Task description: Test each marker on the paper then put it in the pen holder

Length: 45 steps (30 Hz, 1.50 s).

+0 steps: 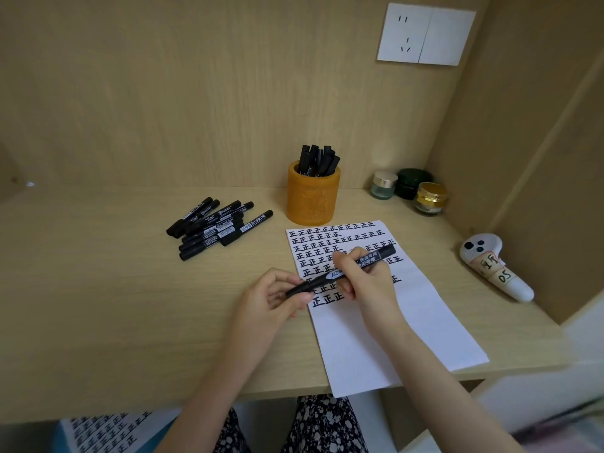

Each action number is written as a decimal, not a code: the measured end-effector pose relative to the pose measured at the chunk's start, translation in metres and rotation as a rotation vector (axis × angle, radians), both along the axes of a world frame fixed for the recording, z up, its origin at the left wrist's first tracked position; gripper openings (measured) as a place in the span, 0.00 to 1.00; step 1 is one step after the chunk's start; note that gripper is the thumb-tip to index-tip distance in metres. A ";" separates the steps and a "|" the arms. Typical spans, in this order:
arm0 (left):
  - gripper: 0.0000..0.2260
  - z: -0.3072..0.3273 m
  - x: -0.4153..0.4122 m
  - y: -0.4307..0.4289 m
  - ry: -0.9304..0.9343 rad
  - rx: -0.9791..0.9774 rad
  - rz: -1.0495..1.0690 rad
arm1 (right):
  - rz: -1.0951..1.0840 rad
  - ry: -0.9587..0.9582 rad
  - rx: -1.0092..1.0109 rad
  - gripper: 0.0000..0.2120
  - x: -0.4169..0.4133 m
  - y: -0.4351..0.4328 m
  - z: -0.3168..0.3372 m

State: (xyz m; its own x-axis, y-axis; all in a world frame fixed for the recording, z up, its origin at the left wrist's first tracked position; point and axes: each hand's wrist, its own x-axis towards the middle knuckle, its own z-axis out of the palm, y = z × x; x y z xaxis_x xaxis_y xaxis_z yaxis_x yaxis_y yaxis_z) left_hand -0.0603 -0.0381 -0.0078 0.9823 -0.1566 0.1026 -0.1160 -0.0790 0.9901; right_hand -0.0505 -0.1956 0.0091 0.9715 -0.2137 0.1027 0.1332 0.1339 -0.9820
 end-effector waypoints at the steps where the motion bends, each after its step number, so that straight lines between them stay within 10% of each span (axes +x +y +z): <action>1: 0.08 0.000 0.000 -0.001 -0.003 -0.006 0.000 | 0.007 -0.001 -0.018 0.18 0.000 0.002 -0.001; 24: 0.05 0.014 0.001 0.011 -0.089 -0.021 0.121 | -0.060 0.188 -0.097 0.26 0.013 0.011 -0.001; 34: 0.06 0.019 0.019 0.018 -0.100 0.077 0.155 | -0.057 -0.552 -1.086 0.11 0.021 0.009 -0.009; 45: 0.08 0.020 0.061 0.029 -0.185 0.403 0.302 | -0.160 -0.420 -0.689 0.14 0.070 0.015 0.025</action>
